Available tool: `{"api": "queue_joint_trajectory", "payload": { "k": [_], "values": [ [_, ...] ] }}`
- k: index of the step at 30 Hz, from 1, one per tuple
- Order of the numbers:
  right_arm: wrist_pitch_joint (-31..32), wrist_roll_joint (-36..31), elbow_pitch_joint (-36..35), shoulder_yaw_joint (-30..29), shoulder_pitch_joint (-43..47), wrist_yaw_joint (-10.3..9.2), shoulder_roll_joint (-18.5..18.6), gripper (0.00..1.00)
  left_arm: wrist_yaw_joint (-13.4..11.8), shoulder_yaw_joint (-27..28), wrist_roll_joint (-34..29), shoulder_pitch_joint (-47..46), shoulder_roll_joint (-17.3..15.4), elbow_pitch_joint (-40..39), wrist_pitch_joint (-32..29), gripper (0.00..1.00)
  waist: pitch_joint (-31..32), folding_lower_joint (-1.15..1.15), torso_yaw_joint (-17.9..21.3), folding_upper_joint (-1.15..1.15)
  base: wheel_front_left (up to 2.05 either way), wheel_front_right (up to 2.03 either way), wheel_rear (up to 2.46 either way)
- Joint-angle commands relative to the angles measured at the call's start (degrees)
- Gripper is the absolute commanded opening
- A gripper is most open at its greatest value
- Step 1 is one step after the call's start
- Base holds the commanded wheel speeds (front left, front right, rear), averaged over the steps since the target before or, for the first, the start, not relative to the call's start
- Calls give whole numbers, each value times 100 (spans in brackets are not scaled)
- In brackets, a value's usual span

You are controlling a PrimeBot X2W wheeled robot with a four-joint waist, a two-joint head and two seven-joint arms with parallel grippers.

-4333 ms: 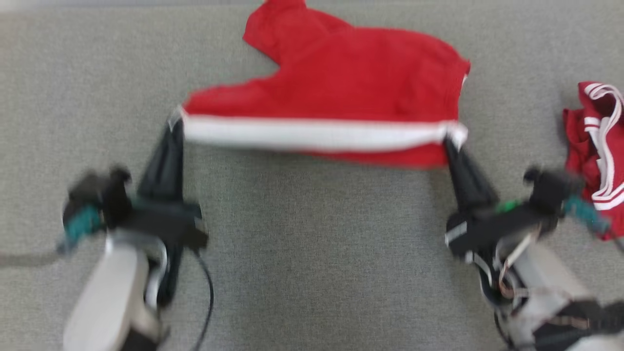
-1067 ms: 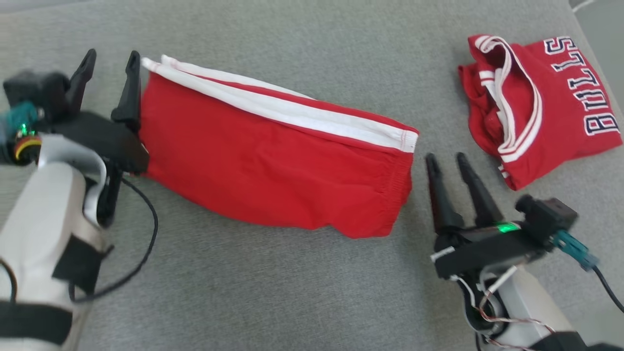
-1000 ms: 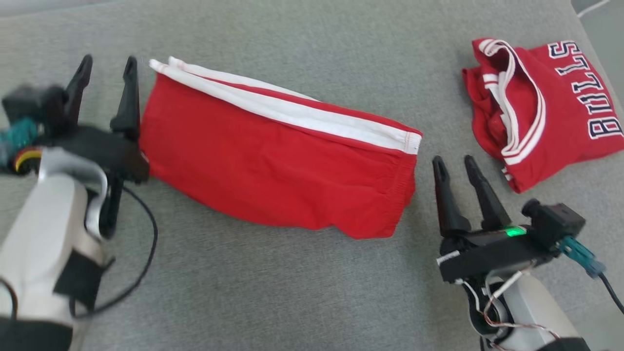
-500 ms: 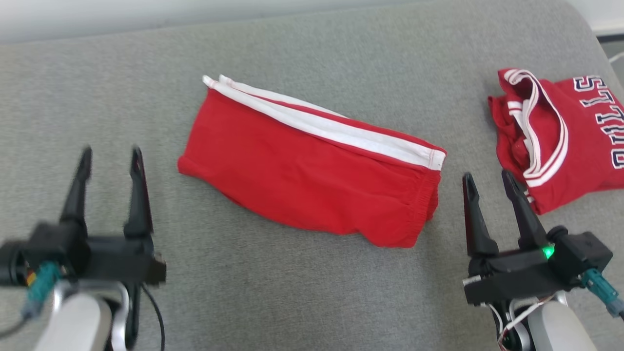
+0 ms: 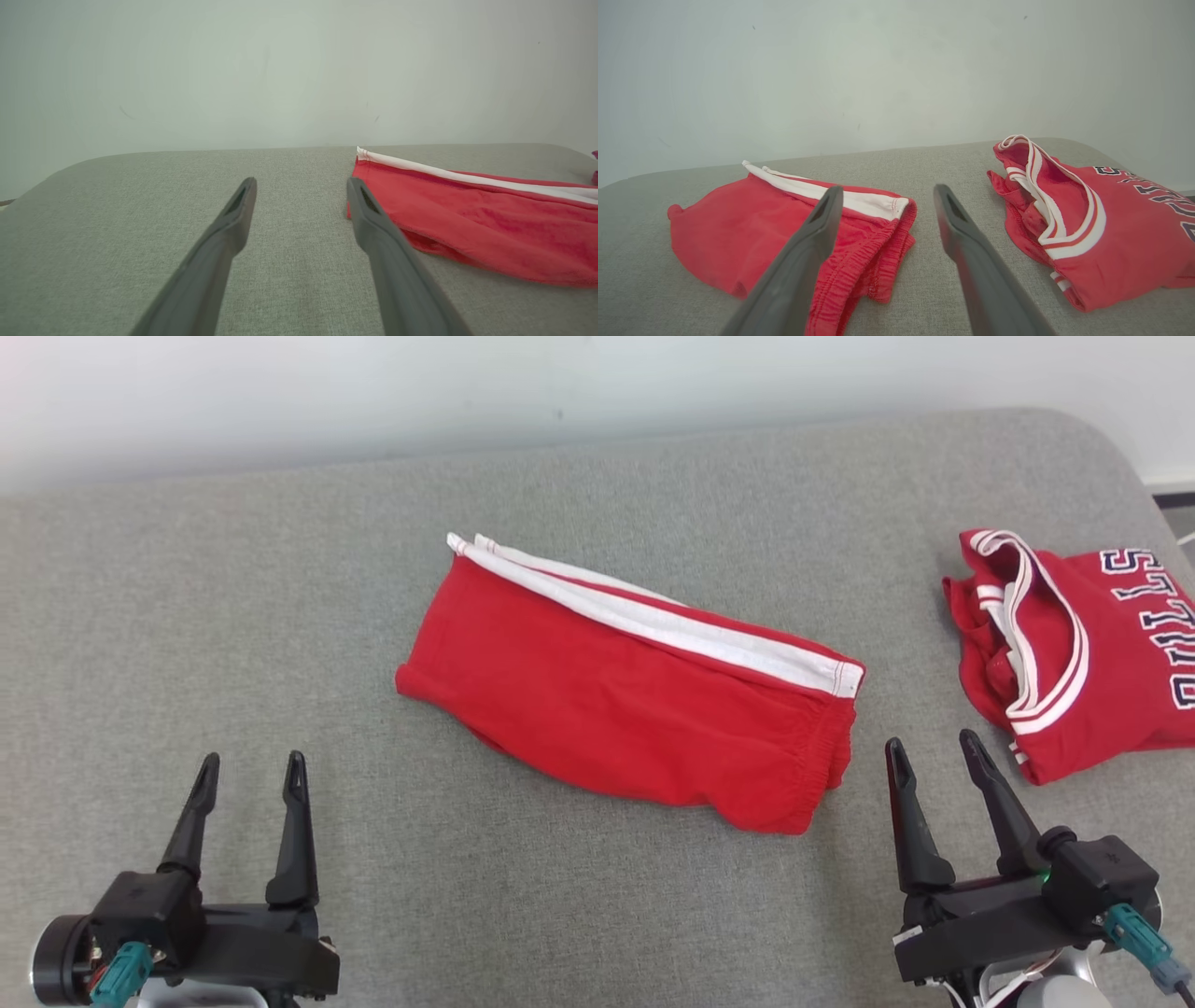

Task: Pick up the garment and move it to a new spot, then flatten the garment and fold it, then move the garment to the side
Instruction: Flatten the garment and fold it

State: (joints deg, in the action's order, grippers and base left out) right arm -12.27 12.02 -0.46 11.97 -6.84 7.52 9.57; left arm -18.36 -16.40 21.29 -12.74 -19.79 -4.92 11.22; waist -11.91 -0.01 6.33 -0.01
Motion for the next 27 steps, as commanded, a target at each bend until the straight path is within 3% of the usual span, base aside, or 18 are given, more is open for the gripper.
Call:
{"api": "queue_joint_trajectory", "payload": {
  "k": [1, 17, 22, 27],
  "values": [
    [17, -31, -36, -7, 63, -7, -11, 100, 1, -5, 29, 90, -23, 26, 1, 100, 88, 1, -36, 1, 0, 0, 0],
    [97, 72, -197, 78, 71, -7, -78, 100, 232, -191, 82, -468, -62, 215, -195, 100, 41, 1, 28, 1, 0, 0, 0],
    [67, 139, -229, 148, -61, -7, -100, 100, 593, -371, 135, -1261, -62, 559, -516, 100, -182, 1, 204, 1, 0, 0, 0],
    [9, 227, -155, 264, -188, -7, -129, 100, 1054, -552, 363, -2083, 105, 1456, -881, 100, -448, 1, 469, 1, 0, 0, 0]
  ]
}}
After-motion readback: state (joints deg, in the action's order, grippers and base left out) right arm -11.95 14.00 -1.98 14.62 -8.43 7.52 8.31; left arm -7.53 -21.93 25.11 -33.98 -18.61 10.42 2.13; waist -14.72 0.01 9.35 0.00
